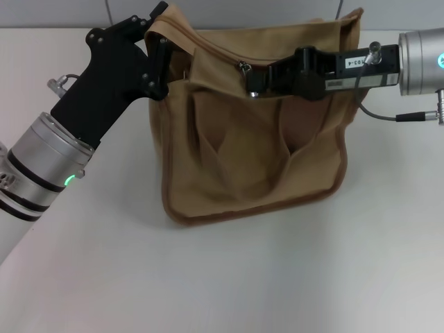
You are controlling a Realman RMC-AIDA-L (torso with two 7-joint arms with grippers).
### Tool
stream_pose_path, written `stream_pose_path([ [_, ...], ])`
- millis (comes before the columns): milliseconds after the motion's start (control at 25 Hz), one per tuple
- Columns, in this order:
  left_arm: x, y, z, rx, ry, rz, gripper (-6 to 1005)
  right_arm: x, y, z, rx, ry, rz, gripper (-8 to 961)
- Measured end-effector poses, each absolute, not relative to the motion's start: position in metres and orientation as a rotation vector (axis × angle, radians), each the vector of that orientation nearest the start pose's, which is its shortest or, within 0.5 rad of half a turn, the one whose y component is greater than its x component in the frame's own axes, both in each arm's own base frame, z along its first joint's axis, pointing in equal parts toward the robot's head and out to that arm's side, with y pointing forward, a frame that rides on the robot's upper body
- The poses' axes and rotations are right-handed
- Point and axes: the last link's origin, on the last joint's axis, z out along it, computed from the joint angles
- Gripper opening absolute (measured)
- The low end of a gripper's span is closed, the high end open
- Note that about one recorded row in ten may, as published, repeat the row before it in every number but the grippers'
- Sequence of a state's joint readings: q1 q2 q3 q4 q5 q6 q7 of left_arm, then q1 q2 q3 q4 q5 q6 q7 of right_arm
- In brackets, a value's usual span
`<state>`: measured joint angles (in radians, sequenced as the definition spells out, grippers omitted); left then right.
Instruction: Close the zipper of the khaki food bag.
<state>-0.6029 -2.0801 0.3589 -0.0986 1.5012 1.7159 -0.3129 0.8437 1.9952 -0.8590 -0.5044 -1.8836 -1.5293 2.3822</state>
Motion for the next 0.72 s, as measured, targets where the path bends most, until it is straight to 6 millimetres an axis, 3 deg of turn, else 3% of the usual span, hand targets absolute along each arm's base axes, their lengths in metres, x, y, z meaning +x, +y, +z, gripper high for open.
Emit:
stream_pose_path([
  [320, -0.224, 0.311, -0.027, -1.935, -0.103, -1.286, 32, 0.167, 0.389, -0.003, -2.629, 1.808, 0.787, 26],
  [720, -0.229, 0.31, -0.025, -1.919, -0.113, -1.276, 34, 0.206, 0.382, 0.019, -2.471, 1.876, 0.874, 38],
])
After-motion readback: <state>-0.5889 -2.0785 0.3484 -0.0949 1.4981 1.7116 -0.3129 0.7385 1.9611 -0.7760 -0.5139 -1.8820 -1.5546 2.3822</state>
